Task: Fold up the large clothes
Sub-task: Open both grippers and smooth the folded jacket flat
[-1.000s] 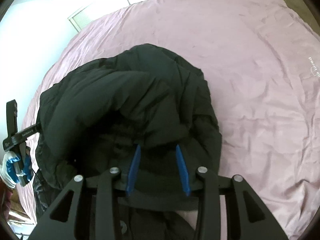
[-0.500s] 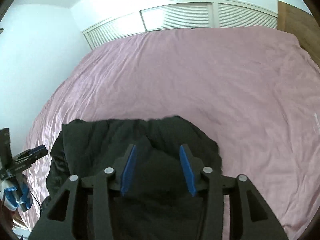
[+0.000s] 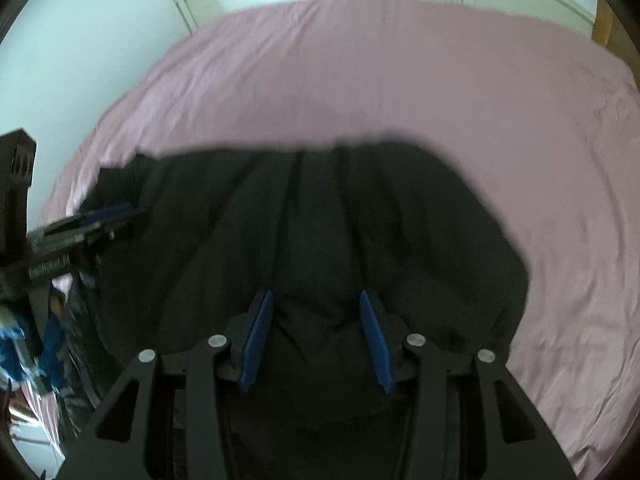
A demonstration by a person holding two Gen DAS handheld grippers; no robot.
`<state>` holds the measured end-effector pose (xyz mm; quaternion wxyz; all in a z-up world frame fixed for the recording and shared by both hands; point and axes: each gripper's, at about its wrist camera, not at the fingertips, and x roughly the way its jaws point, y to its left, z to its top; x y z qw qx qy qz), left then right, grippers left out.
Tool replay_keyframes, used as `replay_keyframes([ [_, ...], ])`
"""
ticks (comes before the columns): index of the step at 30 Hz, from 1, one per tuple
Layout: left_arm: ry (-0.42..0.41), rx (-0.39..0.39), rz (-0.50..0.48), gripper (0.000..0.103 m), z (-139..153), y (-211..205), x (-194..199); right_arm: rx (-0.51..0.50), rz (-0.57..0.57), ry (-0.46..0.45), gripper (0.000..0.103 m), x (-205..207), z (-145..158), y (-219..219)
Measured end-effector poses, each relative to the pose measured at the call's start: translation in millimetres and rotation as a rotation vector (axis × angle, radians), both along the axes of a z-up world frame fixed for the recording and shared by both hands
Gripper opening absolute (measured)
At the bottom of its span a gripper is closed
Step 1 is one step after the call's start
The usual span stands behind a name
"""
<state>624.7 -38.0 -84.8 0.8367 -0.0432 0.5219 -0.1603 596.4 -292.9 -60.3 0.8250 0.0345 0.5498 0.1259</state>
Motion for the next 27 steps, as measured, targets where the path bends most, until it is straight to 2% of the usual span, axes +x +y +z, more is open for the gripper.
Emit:
replay_keyframes([
  [3, 0.001, 0.043, -0.021, 0.056, -23, 1, -14, -0.009, 0.014, 0.015, 0.047, -19, -26, 2],
  [7, 0.034, 0.08, -0.003, 0.056, -56, -6, -5, 0.012, -0.033, 0.005, 0.047, -33, -57, 1],
  [12, 0.067, 0.122, 0.005, 0.056, -61, -14, 7, -0.032, -0.065, 0.032, 0.047, -26, -75, 6],
  [14, 0.064, 0.116, 0.004, 0.056, -51, -11, 5, -0.042, -0.072, 0.052, 0.047, -24, -70, 8],
  [17, -0.002, 0.126, -0.007, 0.058, -22, -10, -13, -0.04, -0.063, 0.065, 0.048, -27, -50, 9],
  [19, -0.057, 0.118, -0.019, 0.061, -3, -13, -28, -0.02, -0.054, 0.035, 0.05, -33, -30, 4],
  [22, -0.101, 0.064, -0.034, 0.065, 14, -21, -49, -0.024, -0.055, -0.032, 0.052, -45, -5, -5],
  [25, -0.118, 0.053, -0.068, 0.068, 13, -37, -65, -0.03, -0.083, -0.081, 0.054, -50, 10, -18],
  [27, -0.106, 0.08, -0.081, 0.069, -1, -46, -69, -0.018, -0.1, -0.064, 0.056, -52, 4, -24],
])
